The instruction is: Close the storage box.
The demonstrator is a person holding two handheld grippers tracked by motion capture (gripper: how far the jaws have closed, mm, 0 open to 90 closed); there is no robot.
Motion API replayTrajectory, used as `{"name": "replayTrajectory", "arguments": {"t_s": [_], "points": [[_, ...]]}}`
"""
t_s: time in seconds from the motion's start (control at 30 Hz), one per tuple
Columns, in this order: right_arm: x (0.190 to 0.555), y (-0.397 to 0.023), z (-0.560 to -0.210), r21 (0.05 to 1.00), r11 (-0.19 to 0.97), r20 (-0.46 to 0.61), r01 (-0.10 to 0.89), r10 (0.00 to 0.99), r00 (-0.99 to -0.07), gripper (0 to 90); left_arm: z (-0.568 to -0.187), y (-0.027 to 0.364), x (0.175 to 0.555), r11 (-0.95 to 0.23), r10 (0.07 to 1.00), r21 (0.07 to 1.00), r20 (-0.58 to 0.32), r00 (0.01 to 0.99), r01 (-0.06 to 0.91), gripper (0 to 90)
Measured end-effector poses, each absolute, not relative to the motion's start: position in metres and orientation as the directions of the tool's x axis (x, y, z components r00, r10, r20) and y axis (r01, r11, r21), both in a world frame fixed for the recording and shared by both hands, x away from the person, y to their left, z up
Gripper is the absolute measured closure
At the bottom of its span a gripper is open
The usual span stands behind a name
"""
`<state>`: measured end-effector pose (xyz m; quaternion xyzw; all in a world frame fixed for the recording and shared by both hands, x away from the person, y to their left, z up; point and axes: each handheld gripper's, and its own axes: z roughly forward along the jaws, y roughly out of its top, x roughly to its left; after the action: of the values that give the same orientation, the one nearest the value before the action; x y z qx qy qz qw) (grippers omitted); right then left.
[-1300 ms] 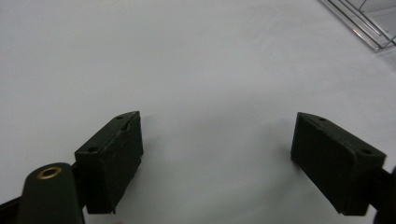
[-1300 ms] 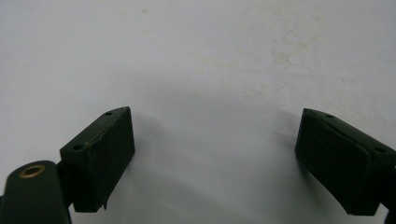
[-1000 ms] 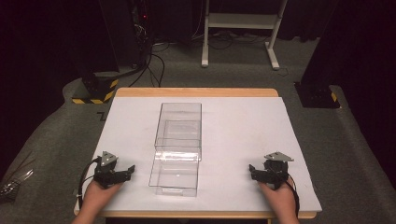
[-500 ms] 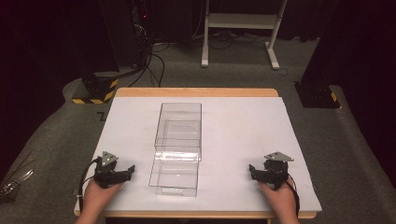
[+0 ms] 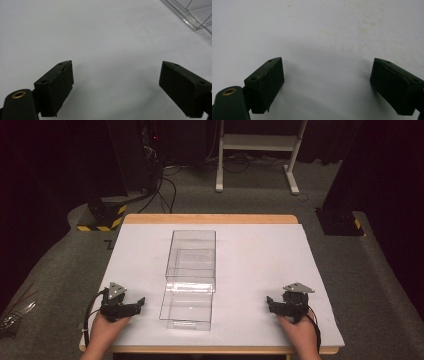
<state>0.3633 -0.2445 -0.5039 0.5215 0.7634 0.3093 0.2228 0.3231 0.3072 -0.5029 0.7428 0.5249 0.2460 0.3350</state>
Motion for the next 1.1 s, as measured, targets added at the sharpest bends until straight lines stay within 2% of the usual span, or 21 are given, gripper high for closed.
{"name": "replayTrajectory", "arguments": {"t_s": [1.1], "points": [[0.364,-0.245,-0.504,0.705,0.270,-0.021,0.655,0.932,-0.361,11.8,-0.472,0.280,0.302,-0.256,0.883,0.824,-0.014,0.470,0.506,13.4]]}}
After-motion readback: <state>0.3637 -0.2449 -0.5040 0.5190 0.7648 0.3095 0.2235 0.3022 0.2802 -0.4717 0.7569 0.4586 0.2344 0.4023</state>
